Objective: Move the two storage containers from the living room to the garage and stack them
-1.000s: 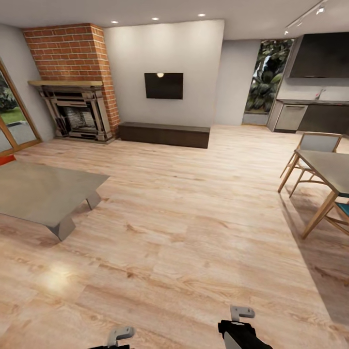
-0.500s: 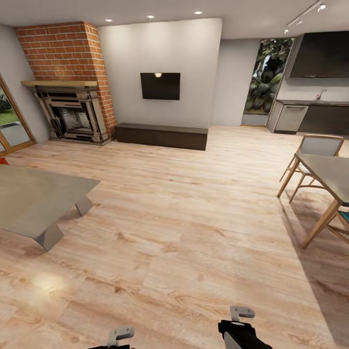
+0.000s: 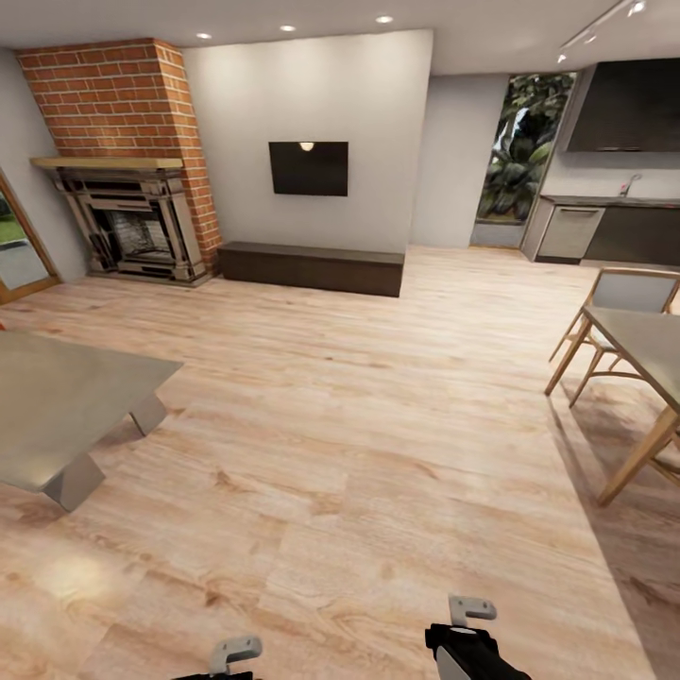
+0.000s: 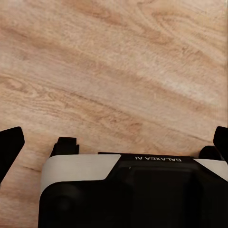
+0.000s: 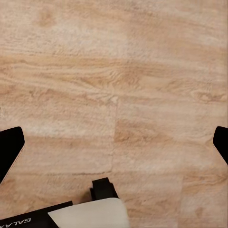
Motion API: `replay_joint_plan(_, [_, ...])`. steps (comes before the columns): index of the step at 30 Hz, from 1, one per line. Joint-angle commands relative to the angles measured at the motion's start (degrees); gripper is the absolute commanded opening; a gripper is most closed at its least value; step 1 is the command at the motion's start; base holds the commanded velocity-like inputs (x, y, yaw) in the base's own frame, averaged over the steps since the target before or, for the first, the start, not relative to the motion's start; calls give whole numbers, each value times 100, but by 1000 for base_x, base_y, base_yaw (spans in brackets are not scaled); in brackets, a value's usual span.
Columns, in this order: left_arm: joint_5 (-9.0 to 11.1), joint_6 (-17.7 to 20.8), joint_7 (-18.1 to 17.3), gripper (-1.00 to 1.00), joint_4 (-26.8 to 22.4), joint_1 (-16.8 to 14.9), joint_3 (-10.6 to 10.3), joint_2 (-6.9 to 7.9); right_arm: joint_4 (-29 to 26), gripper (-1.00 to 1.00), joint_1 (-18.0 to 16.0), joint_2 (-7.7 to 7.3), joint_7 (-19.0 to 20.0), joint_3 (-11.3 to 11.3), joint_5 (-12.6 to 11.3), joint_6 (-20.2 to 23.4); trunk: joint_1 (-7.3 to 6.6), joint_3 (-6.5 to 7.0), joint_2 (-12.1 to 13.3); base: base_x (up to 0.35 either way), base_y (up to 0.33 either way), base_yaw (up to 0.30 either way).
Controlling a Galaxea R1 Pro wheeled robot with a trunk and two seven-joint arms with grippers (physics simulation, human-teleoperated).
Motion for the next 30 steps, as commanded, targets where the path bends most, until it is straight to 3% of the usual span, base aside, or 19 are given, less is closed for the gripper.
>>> replay_joint_plan(1, [54,34,-6,100,-10,-1,19,-3,-11,100,-5,-5,-44,50,-27,36,4,-6,-4,324,-1,0])
replay_joint_plan(30, [54,36,-6,100,-10,-1,18,-3,-11,100,-3,-5,-44,49,-27,36,4,-6,-4,324,0,0])
